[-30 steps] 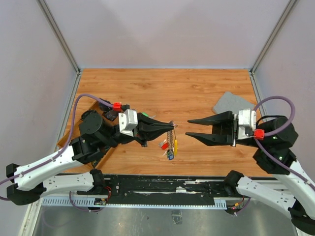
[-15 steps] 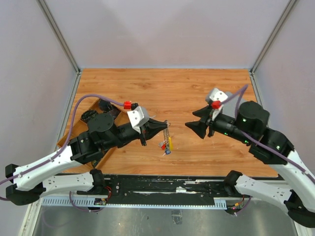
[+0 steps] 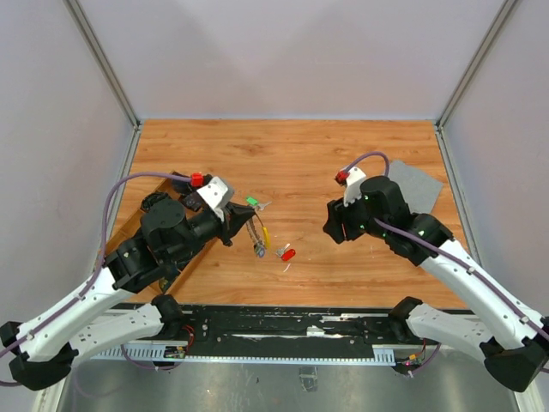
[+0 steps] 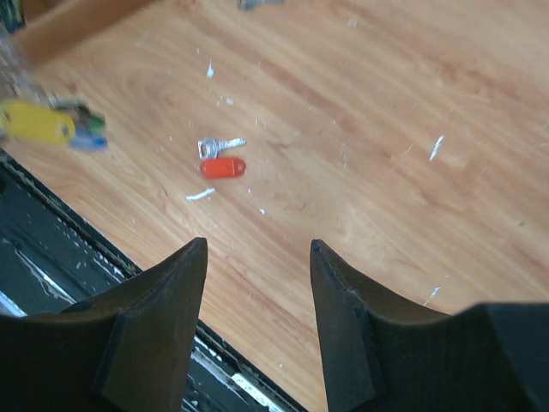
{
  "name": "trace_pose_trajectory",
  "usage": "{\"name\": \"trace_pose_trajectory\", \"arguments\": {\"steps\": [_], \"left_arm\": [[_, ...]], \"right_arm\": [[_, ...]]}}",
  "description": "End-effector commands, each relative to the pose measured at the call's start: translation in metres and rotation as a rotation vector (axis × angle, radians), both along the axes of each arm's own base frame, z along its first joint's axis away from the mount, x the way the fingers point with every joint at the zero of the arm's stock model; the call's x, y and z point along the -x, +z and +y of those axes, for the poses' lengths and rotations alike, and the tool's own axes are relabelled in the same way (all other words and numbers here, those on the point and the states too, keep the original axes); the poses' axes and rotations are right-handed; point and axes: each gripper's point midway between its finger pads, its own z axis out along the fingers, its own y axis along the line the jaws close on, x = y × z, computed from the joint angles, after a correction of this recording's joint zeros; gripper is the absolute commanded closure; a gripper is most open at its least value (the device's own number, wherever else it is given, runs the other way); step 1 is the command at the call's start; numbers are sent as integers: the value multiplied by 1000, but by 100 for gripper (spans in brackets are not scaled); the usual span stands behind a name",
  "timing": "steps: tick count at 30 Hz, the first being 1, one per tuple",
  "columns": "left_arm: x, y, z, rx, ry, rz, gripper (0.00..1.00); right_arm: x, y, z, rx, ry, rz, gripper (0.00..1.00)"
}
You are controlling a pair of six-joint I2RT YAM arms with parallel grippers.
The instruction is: Put the keys on the keyring
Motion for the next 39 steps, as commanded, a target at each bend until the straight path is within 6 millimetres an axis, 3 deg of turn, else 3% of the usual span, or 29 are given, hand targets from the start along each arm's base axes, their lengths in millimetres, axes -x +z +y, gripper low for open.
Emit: {"name": "trace_pose_trajectory", "arguments": {"steps": [1, 8, 15, 22, 33, 39], "left_arm": [[-12, 0, 19, 45, 75, 21, 99], [-32, -15, 42, 79, 169, 73, 99], [-35, -26, 55, 99, 219, 84, 99], [-30, -33, 65, 111, 247, 65, 100], [-29, -37, 77, 92, 287, 36, 100], [-27, -33, 78, 95, 283, 22, 99]], "right_arm": [[-3, -26, 11, -1, 52, 12, 48], [9, -54, 50, 123, 223, -92, 49], [21, -92, 87, 202, 478, -448, 59], [30, -129, 99, 331, 653, -553, 57], [33, -164, 133, 441, 758, -629, 57], [24, -175, 139, 532, 755, -658, 58]]}}
